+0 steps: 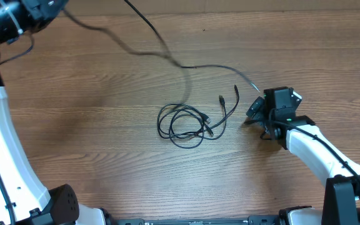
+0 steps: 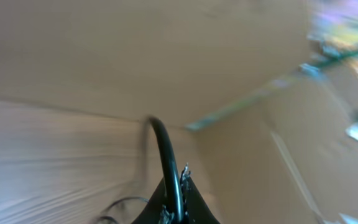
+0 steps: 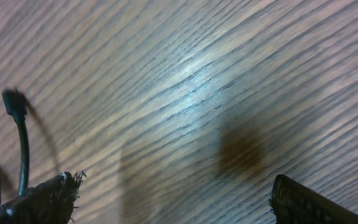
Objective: Untangle cables
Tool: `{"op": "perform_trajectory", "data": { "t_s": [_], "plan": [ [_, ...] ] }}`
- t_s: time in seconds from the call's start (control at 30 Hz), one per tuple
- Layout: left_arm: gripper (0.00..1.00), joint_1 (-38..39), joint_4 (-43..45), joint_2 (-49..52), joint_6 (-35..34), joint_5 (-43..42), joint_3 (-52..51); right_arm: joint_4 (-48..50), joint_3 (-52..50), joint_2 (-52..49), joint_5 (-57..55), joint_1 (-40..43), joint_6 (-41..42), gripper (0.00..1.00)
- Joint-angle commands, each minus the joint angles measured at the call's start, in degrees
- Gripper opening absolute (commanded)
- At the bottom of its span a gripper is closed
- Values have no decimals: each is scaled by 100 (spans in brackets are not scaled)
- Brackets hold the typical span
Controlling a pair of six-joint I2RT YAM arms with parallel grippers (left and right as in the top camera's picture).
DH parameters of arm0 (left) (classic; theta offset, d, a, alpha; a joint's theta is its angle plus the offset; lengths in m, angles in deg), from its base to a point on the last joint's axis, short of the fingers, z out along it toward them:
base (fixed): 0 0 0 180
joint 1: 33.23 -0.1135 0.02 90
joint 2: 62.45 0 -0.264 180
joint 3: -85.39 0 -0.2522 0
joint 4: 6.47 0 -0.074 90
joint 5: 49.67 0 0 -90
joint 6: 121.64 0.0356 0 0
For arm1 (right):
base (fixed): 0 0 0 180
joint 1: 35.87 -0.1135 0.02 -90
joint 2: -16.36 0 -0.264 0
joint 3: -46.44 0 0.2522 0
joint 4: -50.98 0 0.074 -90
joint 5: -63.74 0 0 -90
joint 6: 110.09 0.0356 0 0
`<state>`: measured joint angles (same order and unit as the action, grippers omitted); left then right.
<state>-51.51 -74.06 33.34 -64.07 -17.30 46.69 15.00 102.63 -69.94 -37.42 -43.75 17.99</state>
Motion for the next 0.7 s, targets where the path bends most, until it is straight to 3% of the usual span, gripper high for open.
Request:
{"op": "perform_trajectory", "data": {
  "t_s": [0.0, 0.13, 0.27, 0.53, 0.67],
  "plan": [
    [4, -42, -481, -103, 1113, 1878, 83, 15, 83, 114, 616, 61, -612, 100],
    [4, -42, -831, 109, 1631, 3335, 81, -28, 83, 120, 1287, 61, -1303, 100],
    [4, -46, -647, 470, 1773, 3880, 83, -127, 83, 122, 1733, 61, -1283, 100],
    [4, -46, 1198, 1150, 2339, 3965, 83, -227, 81, 122, 2323, 50, -1268, 100],
    [4, -87, 1843, 1370, 2540, 5040, 83, -468, 81, 122, 2417, 50, -1266, 100]
  ]
}}
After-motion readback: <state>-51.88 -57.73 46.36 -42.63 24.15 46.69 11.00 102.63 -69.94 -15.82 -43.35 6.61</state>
